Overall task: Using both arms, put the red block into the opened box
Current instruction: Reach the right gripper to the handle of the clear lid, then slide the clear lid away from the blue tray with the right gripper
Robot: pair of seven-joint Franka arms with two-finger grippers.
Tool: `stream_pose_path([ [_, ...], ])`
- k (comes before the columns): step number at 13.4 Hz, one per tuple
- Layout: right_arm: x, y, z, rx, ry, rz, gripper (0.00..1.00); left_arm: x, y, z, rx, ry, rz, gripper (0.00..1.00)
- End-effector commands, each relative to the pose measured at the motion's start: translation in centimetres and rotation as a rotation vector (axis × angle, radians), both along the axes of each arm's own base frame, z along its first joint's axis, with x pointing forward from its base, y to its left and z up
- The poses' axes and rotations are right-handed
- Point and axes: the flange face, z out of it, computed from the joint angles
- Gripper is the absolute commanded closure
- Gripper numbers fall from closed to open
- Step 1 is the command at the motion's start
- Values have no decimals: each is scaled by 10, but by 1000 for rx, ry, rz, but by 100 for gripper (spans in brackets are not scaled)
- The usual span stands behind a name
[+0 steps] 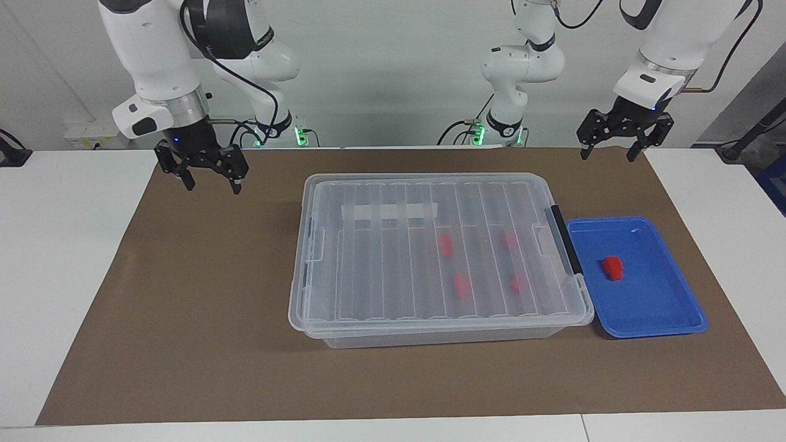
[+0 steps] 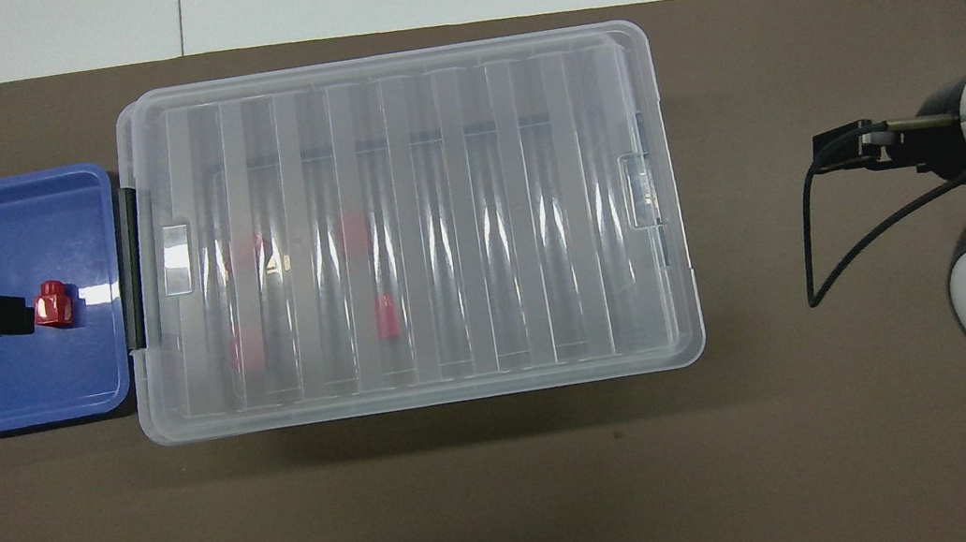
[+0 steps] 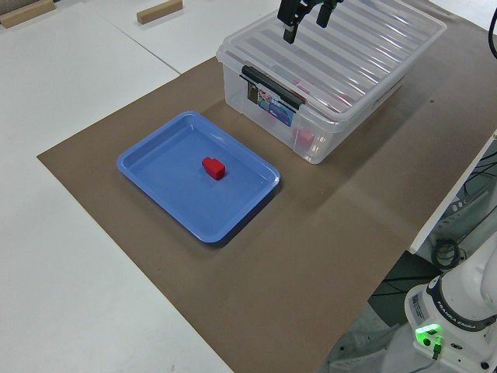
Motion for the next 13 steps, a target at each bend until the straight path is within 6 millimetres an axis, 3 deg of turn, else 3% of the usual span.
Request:
stream_pose_path([
  [1, -10, 27, -18, 16, -10, 7, 6, -1, 2, 1, 21, 7, 11, 0],
  [2, -9, 34, -24, 16, -4, 17, 21, -1, 2, 1, 21, 7, 11, 0],
  [3, -3, 39, -32, 18, -10, 26, 23, -1, 2, 1, 21, 7, 11, 0],
  [7, 16, 79, -63, 51, -61, -14, 18, -1, 2, 1, 21, 7, 11, 0],
  [9, 15, 104, -75, 62, -53, -26, 18, -1, 2, 1, 21, 7, 11, 0],
  [13, -1, 109, -98, 47, -3, -23, 17, -1, 2, 1, 21, 7, 11, 0],
])
